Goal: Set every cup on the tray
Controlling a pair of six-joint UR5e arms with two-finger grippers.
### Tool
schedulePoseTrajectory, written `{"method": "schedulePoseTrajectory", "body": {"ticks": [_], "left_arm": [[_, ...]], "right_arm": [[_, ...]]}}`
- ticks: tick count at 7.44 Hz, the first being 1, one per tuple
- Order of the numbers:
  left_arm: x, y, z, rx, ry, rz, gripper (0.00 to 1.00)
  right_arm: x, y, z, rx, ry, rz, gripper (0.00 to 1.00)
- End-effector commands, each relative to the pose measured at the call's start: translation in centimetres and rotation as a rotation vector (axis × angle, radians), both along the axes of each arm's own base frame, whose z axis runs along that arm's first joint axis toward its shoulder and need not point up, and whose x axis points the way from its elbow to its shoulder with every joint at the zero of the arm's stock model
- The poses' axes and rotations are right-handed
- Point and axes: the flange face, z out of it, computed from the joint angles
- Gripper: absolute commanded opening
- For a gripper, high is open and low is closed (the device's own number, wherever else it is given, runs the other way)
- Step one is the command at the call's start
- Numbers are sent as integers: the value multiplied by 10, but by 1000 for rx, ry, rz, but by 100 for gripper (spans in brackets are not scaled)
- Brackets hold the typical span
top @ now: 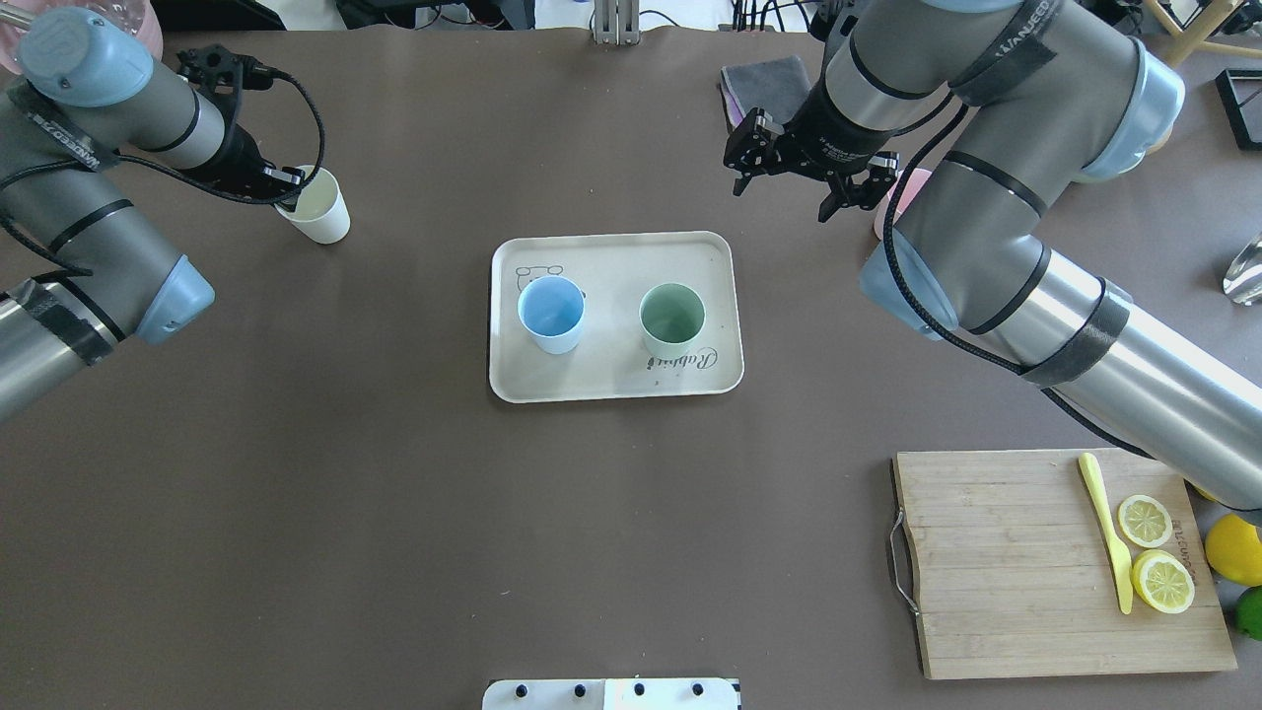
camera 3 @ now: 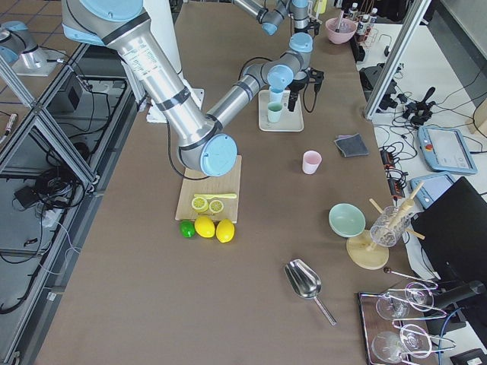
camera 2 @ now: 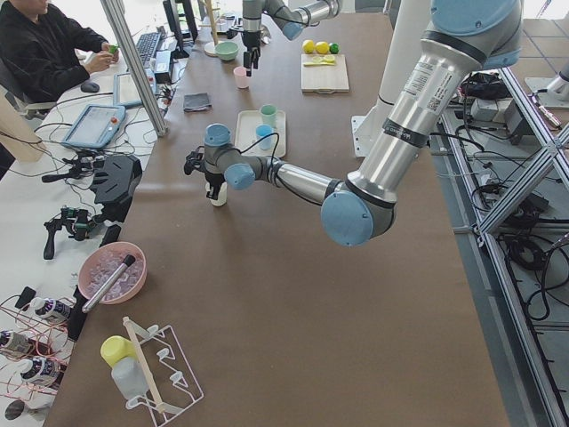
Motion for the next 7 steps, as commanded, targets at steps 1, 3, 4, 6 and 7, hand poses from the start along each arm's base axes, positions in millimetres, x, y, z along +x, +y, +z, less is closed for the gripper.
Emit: {"method": "schedulePoseTrajectory", "body": {"ticks": [1,3,4,6,7], "left_arm": [[-1,-2,-19,-30,33,-30,0],[-56,-31,-109,-113,106,-43,0],[-49,-35,-158,-137,99,-44,0],[40,-4,-226,-237,152,-121,0],[113,34,-250,-248,136,-163,0]], "right_arm": [[26,-14,7,16,2,-2,100],[37,-17,28,30,25,-18,100],[45,-20,50,47,52,-30,100],[85,-33,108,102,118,-73,100],[106,-41,140,130,148,-104,100]]}}
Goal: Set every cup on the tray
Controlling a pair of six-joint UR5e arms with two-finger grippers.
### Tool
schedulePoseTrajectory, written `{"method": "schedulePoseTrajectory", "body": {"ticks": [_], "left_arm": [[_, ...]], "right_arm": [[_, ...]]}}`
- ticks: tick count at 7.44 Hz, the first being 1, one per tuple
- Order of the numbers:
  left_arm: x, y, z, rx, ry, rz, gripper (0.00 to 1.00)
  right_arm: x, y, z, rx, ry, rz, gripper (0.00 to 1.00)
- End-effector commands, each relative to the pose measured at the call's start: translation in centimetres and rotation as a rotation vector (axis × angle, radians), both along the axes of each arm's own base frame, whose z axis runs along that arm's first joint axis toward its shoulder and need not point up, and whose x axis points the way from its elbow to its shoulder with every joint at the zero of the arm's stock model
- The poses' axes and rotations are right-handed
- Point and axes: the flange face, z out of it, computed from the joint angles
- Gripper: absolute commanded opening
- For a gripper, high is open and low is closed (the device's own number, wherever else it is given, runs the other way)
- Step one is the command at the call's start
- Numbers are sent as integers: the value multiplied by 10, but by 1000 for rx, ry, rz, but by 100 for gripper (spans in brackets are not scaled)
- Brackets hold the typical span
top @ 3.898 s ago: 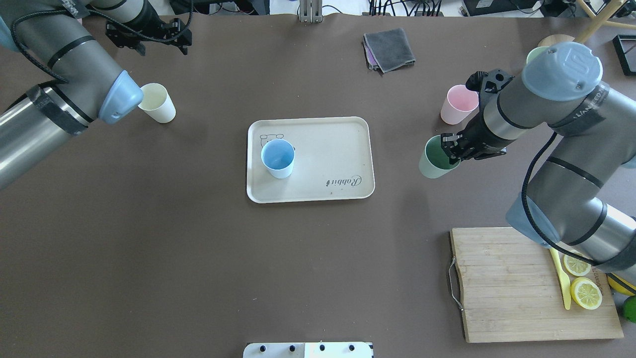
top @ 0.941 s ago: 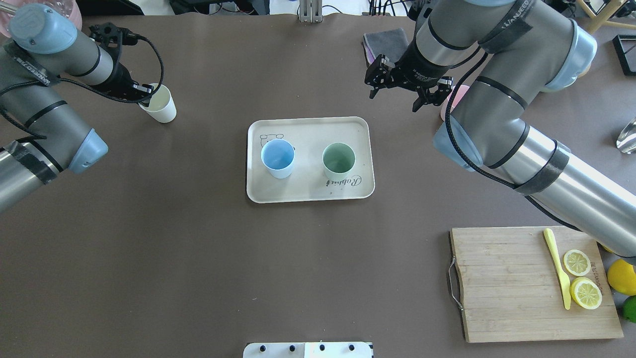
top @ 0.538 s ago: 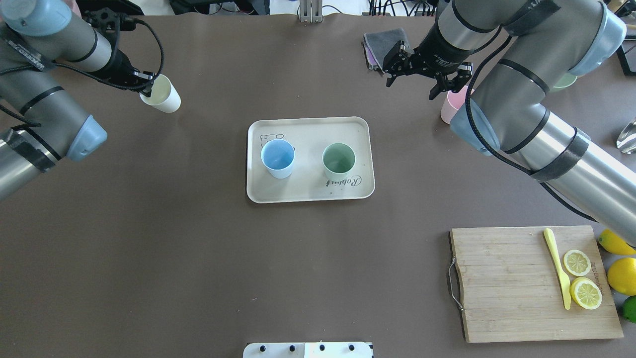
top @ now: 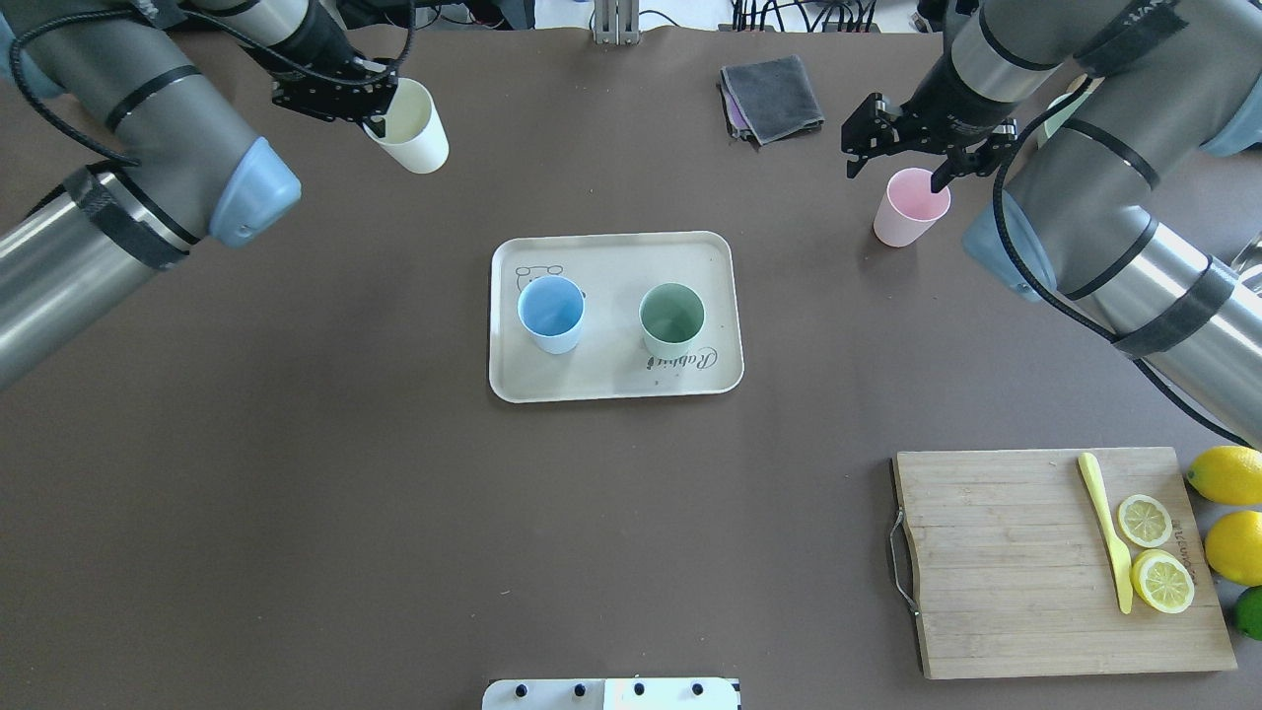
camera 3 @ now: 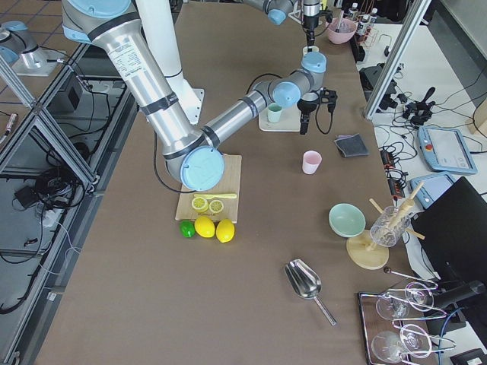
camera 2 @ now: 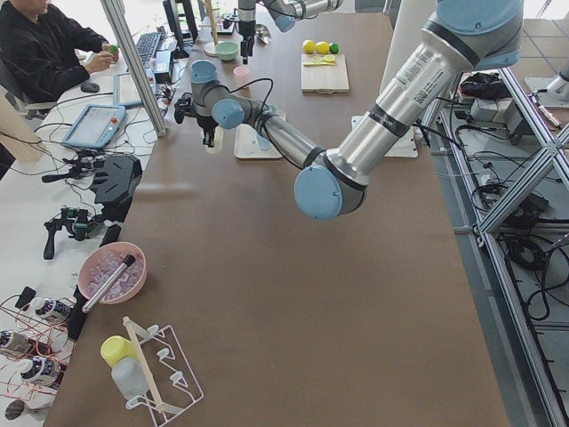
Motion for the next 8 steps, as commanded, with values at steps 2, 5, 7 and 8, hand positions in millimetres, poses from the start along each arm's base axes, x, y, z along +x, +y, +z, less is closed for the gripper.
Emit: {"method": "schedulePoseTrajectory", "body": {"ticks": [2,5,7,8], "left_arm": [[141,79,-42,-60,-29,-117,0],[181,87,-12,-33,-58,-119,0],[182,88,-10,-26,-65,-108,0],[180,89,-12,-25,-60,-107,7]], "right_arm": [[76,-16,101,61,84,-83,100],[88,-33,135,9,85,-78,100],[79,-48,120,7,71,-56,100],[61,-62,109,-26,63,-33,100]]}}
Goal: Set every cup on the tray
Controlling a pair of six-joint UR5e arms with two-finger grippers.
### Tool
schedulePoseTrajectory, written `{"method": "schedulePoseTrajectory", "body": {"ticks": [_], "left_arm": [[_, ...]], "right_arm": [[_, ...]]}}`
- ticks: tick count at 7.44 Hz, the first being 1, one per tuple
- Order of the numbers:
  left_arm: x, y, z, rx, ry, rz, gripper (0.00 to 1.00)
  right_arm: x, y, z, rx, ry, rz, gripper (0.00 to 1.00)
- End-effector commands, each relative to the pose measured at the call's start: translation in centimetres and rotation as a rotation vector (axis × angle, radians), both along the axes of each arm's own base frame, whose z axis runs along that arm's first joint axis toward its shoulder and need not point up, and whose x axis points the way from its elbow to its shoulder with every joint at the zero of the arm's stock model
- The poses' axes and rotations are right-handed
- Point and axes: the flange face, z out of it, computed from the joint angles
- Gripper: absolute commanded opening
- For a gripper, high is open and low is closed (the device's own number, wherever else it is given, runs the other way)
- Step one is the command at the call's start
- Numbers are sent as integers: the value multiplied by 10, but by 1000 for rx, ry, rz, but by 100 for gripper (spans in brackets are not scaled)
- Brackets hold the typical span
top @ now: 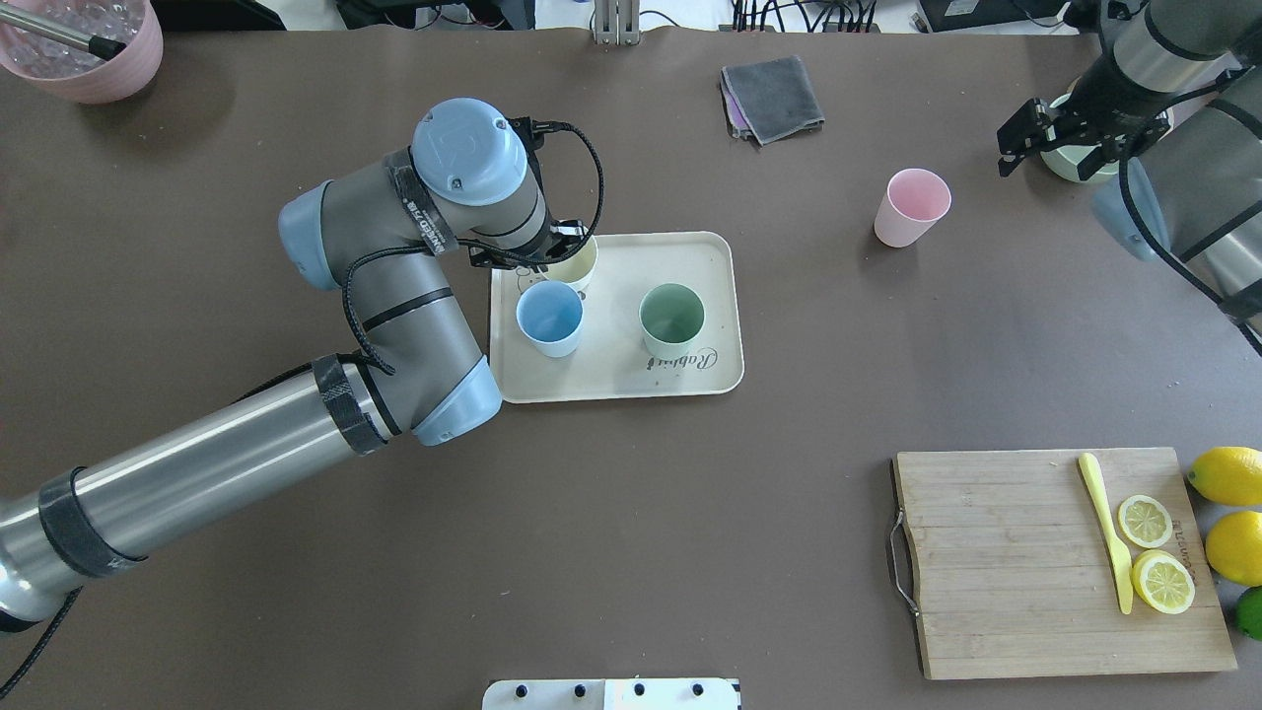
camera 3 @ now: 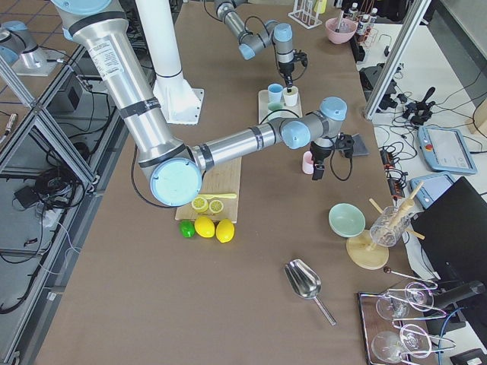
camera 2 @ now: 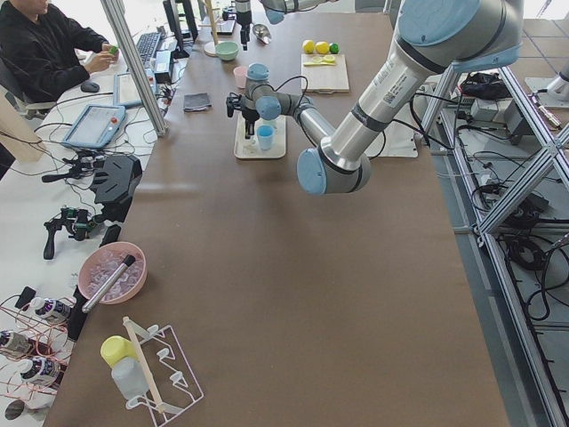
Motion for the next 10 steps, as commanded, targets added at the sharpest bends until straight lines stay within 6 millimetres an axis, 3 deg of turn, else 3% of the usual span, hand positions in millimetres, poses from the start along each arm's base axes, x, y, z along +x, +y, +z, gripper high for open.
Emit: {"method": "schedulePoseTrajectory", "body": {"ticks": [1,2,3,5,6,8,9,10], "left_arm": [[-4,3,1,2,0,4,27],[-9,8,-1,11,11,3,75],[-16,13,-3,21,21,4,94],[-35,19,-23,62,6,36,97],[-64,9,-36,81,-7,24,97],[-114,3,-60,79,-12,45,97],[-123,2,-62,88,-26,51,97],[-131,-3,-63,84,-20,47,97]], "right_arm": [[-33,-19,-13,-23,-19,22,100],[-49,-19,-9,-26,-34,37,100],[-60,-18,-2,-18,-38,30,100],[-81,-8,-1,-45,-38,32,100],[-90,-3,-3,-47,-39,22,100],[-105,8,14,-5,-24,16,95],[-106,9,15,-10,-22,20,44],[-108,10,15,-7,-22,17,0]]}}
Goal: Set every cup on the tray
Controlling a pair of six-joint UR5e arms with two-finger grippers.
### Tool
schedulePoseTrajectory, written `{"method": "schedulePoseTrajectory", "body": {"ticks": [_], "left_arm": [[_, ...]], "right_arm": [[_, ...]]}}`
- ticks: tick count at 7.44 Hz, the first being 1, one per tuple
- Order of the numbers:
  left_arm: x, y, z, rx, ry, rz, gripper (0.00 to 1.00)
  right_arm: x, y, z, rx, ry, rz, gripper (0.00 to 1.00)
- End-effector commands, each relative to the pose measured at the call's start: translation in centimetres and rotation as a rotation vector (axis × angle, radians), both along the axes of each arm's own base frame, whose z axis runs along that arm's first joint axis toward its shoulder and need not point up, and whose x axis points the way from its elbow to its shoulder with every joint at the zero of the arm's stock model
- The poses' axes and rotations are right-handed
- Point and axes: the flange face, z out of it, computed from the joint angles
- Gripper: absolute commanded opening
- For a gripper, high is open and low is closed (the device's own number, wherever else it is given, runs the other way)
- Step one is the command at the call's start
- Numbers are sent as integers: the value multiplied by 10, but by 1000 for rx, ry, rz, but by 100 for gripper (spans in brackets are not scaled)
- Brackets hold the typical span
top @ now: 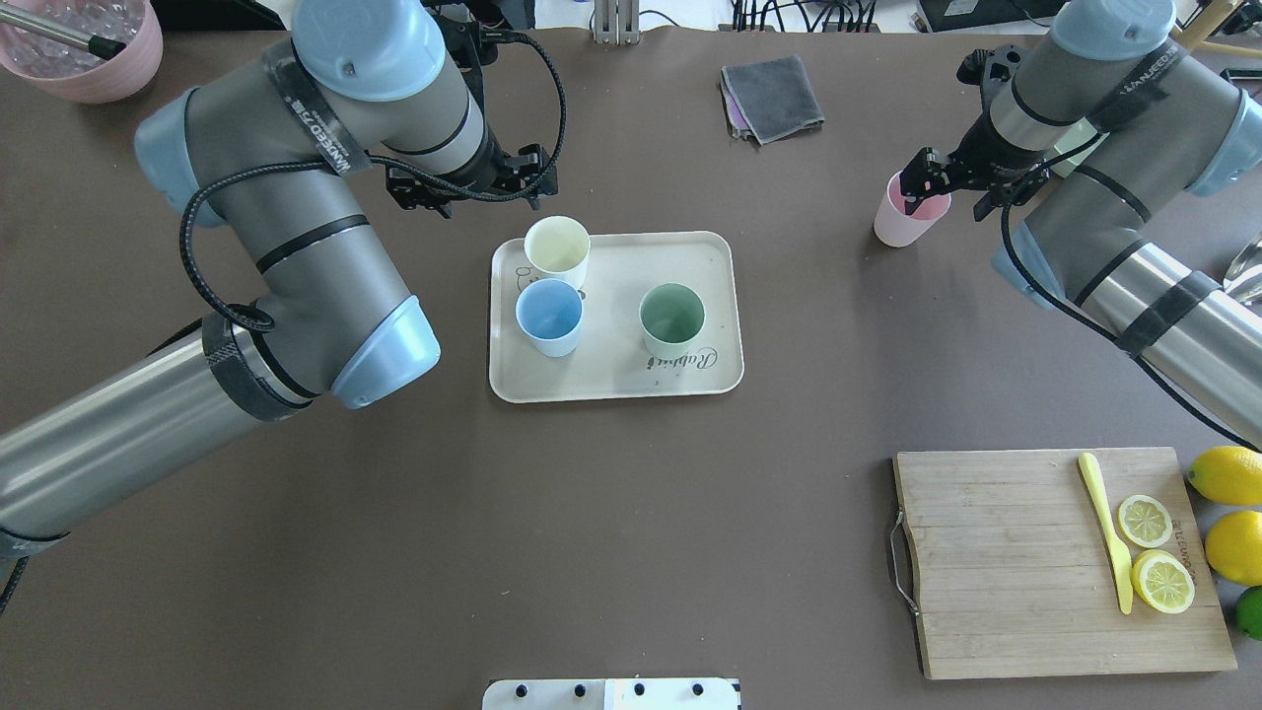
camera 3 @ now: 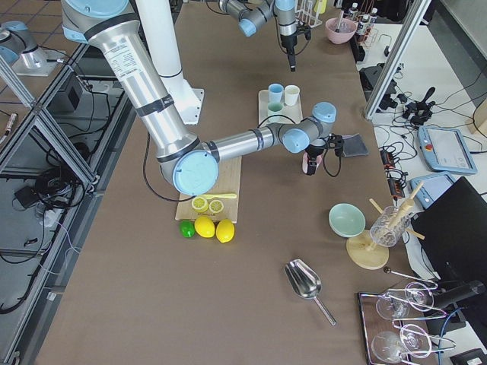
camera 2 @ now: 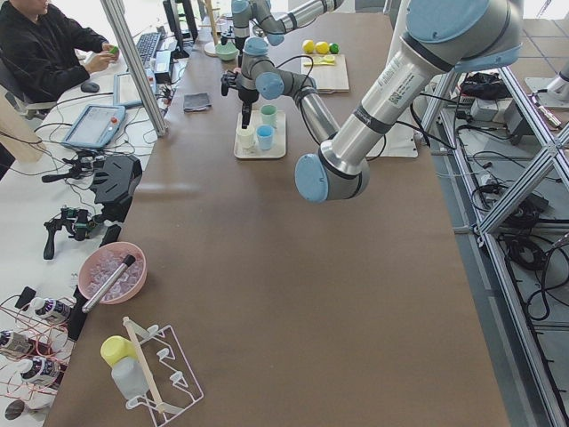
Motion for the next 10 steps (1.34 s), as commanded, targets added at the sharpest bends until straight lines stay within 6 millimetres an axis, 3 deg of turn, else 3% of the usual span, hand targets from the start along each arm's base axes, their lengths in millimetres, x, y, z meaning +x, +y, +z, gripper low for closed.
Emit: {"method": "schedulePoseTrajectory", "body": {"ticks": [1,3,4,5,6,7,9,10], "left_arm": [[-24,-10,-5,-9,10,-3,97],[-30,-14,-5,-10,14,-9,97],[-32,-15,-6,-19,23,-4,97],[-53,-29,-5,-18,24,-34,97],[-68,-33,9,19,-4,-12,97],[-87,-42,36,40,-38,11,97],[-133,-58,81,110,-69,104,97],[-143,-58,106,141,-74,112,97]], "right_arm": [[-8,4,-4,21,0,-4,0],[-3,-1,-26,40,-28,-1,0],[15,-4,-48,43,-79,1,0],[30,-4,-70,34,-131,14,0],[22,-13,-111,-1,-152,58,0],[-4,-16,-152,-42,-140,94,0],[-78,10,-195,-79,-111,160,0],[-120,32,-216,-92,-113,163,0]]}}
